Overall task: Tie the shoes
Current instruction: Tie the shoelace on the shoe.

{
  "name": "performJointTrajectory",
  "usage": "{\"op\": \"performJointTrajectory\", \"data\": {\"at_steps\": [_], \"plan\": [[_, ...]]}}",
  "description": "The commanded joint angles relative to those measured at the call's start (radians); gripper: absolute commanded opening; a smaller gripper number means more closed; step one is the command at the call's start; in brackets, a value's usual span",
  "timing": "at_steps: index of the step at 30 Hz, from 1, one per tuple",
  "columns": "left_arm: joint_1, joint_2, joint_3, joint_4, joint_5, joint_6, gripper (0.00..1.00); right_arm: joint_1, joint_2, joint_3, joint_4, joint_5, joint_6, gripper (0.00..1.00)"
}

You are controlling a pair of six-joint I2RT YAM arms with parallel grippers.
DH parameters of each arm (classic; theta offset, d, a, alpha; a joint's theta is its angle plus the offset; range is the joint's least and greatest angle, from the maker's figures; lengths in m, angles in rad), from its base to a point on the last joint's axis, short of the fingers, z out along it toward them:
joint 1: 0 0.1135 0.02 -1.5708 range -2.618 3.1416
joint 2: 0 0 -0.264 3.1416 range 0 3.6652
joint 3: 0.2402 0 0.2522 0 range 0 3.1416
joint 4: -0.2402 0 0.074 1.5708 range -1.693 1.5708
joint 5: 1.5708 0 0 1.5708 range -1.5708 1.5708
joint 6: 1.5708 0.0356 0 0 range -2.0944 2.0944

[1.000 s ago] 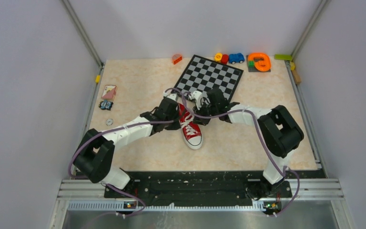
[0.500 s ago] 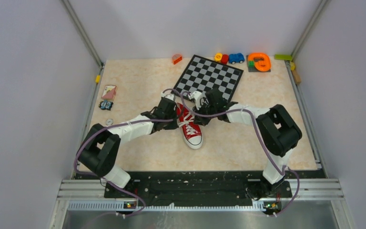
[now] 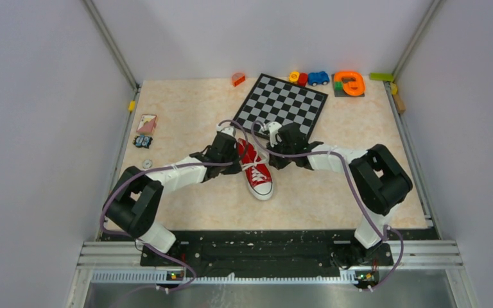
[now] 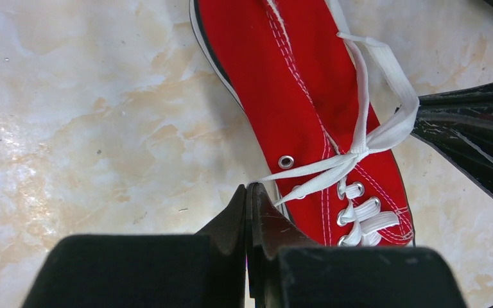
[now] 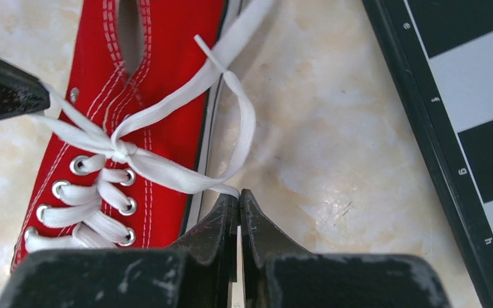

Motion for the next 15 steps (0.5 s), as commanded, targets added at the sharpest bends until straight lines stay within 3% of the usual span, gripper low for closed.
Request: {"op": "performJointTrajectory", "data": {"at_steps": [1,8,15], "plan": [[0.044,-0.006,-0.053,-0.075,-0.072,0.007,0.0,-0.052,-0.038,-0.027,-0.046,0.252,0.083,0.0],[0.063,-0.015,-0.072,-0.075,-0.102,-0.007,0.0,-0.059,-0.058,-0.05,-0.027,0.26,0.113,0.0],[0.157,-0.097,-0.133,-0.055,-0.04,-0.024,0.0,-0.072,-0.063,-0.051,-0.028,0.259,0.139,0.0]]}}
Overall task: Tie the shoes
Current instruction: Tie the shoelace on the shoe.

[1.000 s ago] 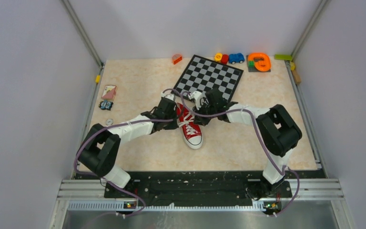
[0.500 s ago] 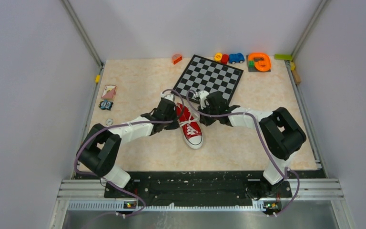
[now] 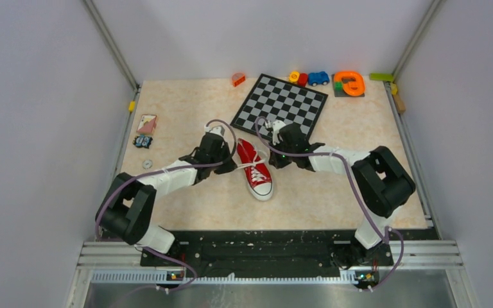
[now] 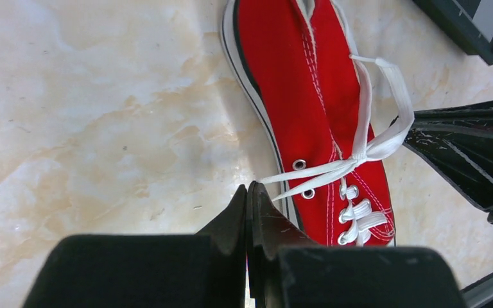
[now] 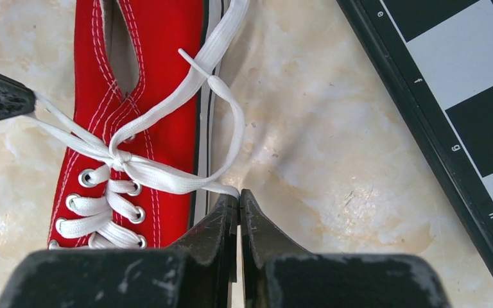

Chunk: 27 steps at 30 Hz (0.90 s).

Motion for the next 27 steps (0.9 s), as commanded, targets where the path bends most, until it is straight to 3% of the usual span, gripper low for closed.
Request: {"op": "performJointTrajectory", "data": {"at_steps": [1,8,16,18,21,24,27], "plan": [[0.078,-0.05,-0.053,-0.149,-0.135,0.029,0.0,-0.072,-0.037,-0.024,-0.053,0.202,-0.006,0.0],[0.083,-0.038,-0.068,-0.135,-0.128,0.026,0.0,-0.074,-0.037,-0.035,-0.041,0.215,-0.001,0.0],[0.083,-0.102,-0.081,-0.111,-0.08,0.04,0.0,-0.074,-0.094,-0.025,-0.003,0.045,-0.019,0.0],[0.081,-0.138,-0.087,-0.109,-0.072,0.046,0.0,-0.073,-0.153,-0.048,0.037,0.035,-0.013,0.18],[0.081,-0.196,-0.106,-0.104,-0.073,0.049,0.02,-0.075,-0.267,-0.103,0.074,0.084,0.009,0.62],[0.081,-0.275,-0.141,-0.069,-0.045,0.06,0.16,-0.097,-0.356,-0.144,0.067,0.139,0.016,0.66],[0.077,-0.35,-0.193,0.039,0.086,0.091,0.35,-0.112,-0.458,-0.229,0.125,0.171,0.02,0.66]]}}
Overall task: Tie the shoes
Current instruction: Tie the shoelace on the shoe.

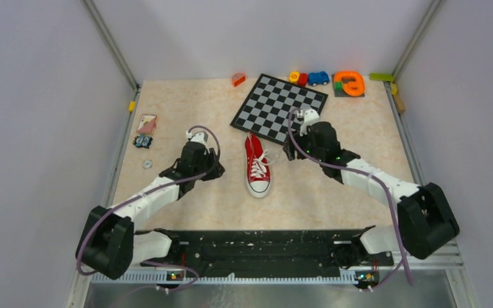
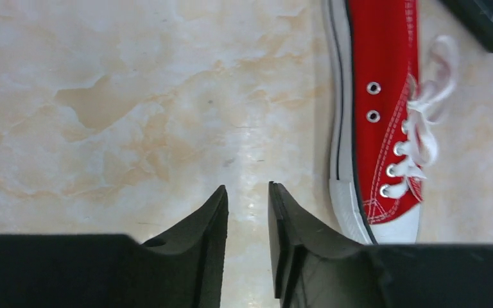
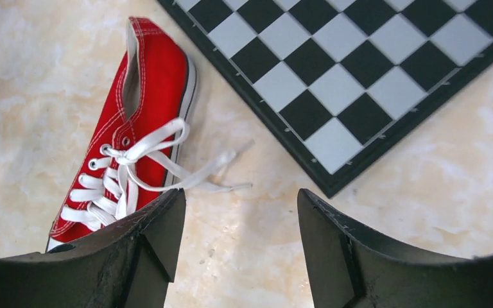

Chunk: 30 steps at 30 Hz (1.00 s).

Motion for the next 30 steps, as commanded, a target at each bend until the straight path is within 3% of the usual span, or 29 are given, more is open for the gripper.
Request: {"op": "performJointTrajectory", "data": {"at_steps": [1,2,4,10,16,26,30], "plan": [[-0.016,-0.113,-0.069,0.173,0.16,0.043,0.42,-0.029,-0.151,-0.11,0.11,0.064,0.015,0.66],[-0.032,-0.13,-0.08,0.194,0.172,0.05,0.49,-0.029,-0.174,-0.133,0.125,0.042,0.018,0.66],[-0.073,-0.147,-0.075,0.192,0.15,0.053,0.51,-0.029,-0.189,-0.153,0.145,-0.069,0.019,0.65],[-0.101,-0.093,-0.049,0.231,0.189,0.047,0.44,-0.019,-0.108,-0.191,0.285,-0.329,0.196,0.49],[-0.107,-0.026,-0.03,0.289,0.236,0.054,0.43,0.074,0.021,-0.158,0.354,-0.303,0.242,0.48],[-0.102,0.015,0.005,0.252,0.194,0.057,0.42,0.135,0.224,-0.044,0.367,-0.234,0.254,0.42],[-0.1,-0.002,0.011,0.218,0.171,0.061,0.42,0.149,0.268,-0.015,0.393,-0.254,0.271,0.28]]}}
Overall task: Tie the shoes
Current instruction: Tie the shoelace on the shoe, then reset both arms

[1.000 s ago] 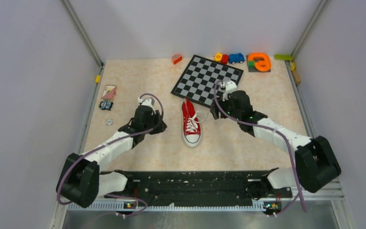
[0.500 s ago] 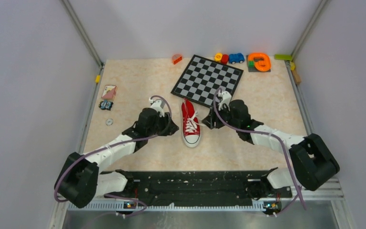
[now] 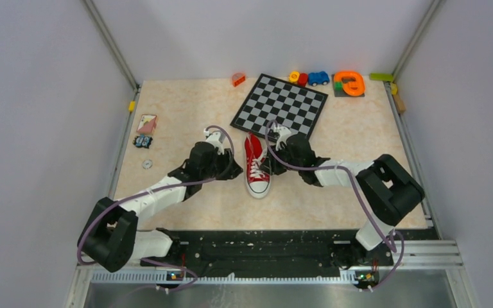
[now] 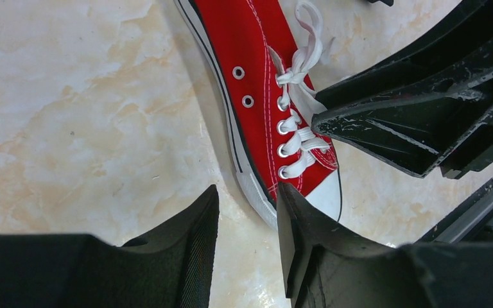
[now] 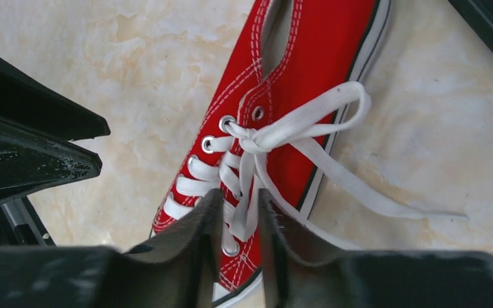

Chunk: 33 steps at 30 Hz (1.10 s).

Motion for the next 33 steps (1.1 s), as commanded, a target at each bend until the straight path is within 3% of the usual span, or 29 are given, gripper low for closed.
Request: {"op": "performJointTrajectory", "data": {"at_steps": [1,5,7,8,9,12,16,20,22,24,28,29,31,33], "plan": [[0.005,-0.018,0.043,-0.015,-0.034,0.022,0.42,0.03,0.045,0.073,0.074,-0.014,0.027,0.22],[0.009,-0.049,0.044,-0.055,-0.056,0.03,0.42,0.052,0.049,0.116,0.094,-0.079,0.051,0.1],[0.013,-0.06,0.041,-0.061,-0.059,0.032,0.41,0.059,0.045,0.131,0.131,-0.131,0.078,0.09],[0.012,-0.067,0.039,-0.065,-0.059,0.033,0.41,0.061,0.046,0.138,0.152,-0.165,0.094,0.14],[0.012,-0.07,0.039,-0.068,-0.061,0.033,0.42,0.063,0.044,0.147,0.165,-0.195,0.107,0.25],[0.016,-0.079,0.038,-0.081,-0.067,0.036,0.41,0.064,0.017,0.166,0.129,-0.207,0.109,0.64],[0.031,-0.114,0.02,-0.089,-0.091,0.042,0.43,0.06,-0.088,0.191,-0.163,0.001,-0.023,0.71],[0.054,-0.193,-0.002,-0.13,-0.129,0.05,0.47,0.008,-0.287,0.1,-0.231,0.173,-0.071,0.71],[0.059,-0.246,-0.008,-0.146,-0.171,0.06,0.54,-0.032,-0.41,0.019,-0.221,0.242,-0.081,0.74],[0.062,-0.313,-0.02,-0.15,-0.24,0.083,0.78,-0.09,-0.531,-0.073,-0.194,0.286,-0.106,0.77],[0.063,-0.427,-0.082,-0.111,-0.44,0.167,0.84,-0.174,-0.742,-0.21,-0.151,0.426,-0.205,0.91],[0.063,-0.452,-0.104,-0.074,-0.483,0.211,0.85,-0.203,-0.781,-0.23,-0.143,0.409,-0.239,0.92],[0.063,-0.491,-0.173,0.031,-0.562,0.316,0.98,-0.285,-0.835,-0.266,-0.126,0.372,-0.265,0.92],[0.094,-0.523,-0.273,0.223,-0.687,0.382,0.98,-0.393,-0.869,-0.312,-0.078,0.322,-0.244,0.93]]}}
